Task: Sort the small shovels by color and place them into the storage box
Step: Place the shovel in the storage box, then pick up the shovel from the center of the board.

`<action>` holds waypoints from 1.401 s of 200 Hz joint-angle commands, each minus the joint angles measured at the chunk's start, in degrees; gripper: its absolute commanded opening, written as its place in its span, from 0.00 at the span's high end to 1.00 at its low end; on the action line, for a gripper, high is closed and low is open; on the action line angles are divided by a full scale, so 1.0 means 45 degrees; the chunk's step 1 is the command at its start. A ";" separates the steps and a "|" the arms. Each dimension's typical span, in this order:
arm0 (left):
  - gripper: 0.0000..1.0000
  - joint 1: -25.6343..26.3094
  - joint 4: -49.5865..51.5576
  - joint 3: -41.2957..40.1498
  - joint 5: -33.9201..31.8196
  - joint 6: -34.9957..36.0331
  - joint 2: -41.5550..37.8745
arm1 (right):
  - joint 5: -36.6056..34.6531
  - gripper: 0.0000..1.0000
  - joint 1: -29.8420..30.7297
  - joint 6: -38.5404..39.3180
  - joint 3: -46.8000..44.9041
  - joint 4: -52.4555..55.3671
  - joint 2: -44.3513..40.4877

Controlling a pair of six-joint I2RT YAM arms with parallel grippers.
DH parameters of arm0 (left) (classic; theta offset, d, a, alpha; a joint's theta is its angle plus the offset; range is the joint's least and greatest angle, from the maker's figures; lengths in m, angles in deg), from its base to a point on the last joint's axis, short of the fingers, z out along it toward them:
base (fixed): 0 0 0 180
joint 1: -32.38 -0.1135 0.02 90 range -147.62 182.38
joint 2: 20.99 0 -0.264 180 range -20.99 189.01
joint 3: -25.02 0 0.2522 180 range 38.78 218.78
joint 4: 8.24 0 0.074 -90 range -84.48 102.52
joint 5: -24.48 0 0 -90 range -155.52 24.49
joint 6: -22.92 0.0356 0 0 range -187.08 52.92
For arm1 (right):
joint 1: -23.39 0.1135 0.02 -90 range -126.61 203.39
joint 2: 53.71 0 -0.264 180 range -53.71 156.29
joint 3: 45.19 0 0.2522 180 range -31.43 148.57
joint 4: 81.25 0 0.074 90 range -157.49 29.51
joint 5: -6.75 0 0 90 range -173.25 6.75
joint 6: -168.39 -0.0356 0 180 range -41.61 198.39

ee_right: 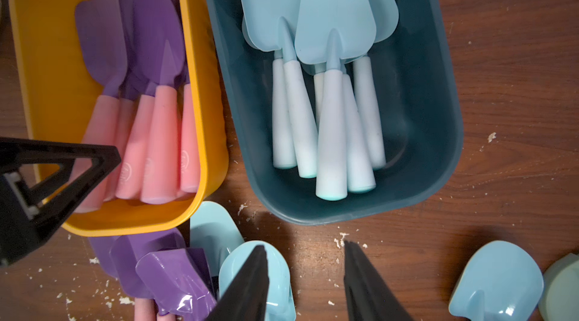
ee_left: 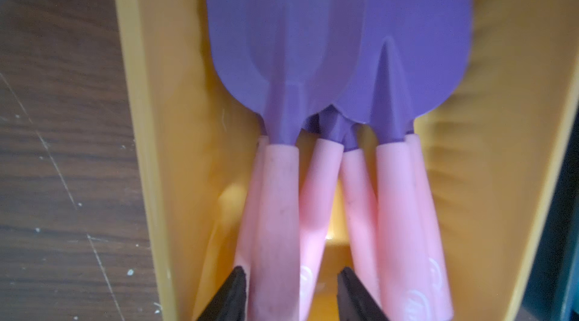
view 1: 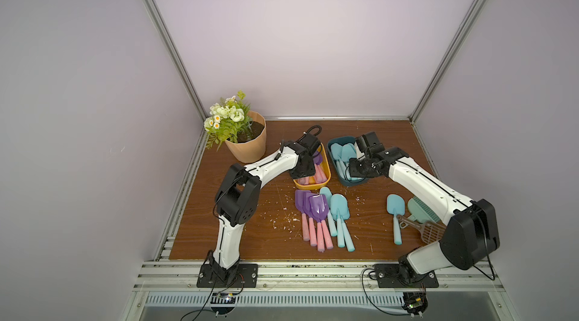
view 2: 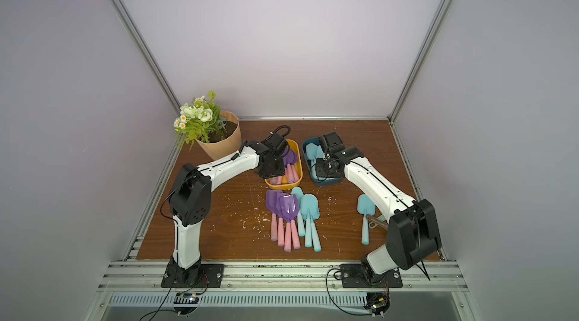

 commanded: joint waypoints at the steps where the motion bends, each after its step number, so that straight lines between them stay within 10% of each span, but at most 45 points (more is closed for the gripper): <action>1: 0.43 -0.0084 0.0083 0.0479 -0.0488 -0.0139 -0.0898 | 0.0346 0.56 -0.0039 -0.0076 -0.0326 0.0194 -0.0474; 87: 0.41 0.0732 -0.0698 -0.2144 -0.2182 -0.1152 -0.3703 | 0.4140 0.57 0.1958 -0.1217 -0.4218 0.0831 -0.2584; 280: 0.41 0.0735 -0.1302 -0.4481 -0.1694 -0.1469 -0.5274 | 0.3760 0.65 0.6214 -0.3218 -0.6146 -0.0601 -0.2062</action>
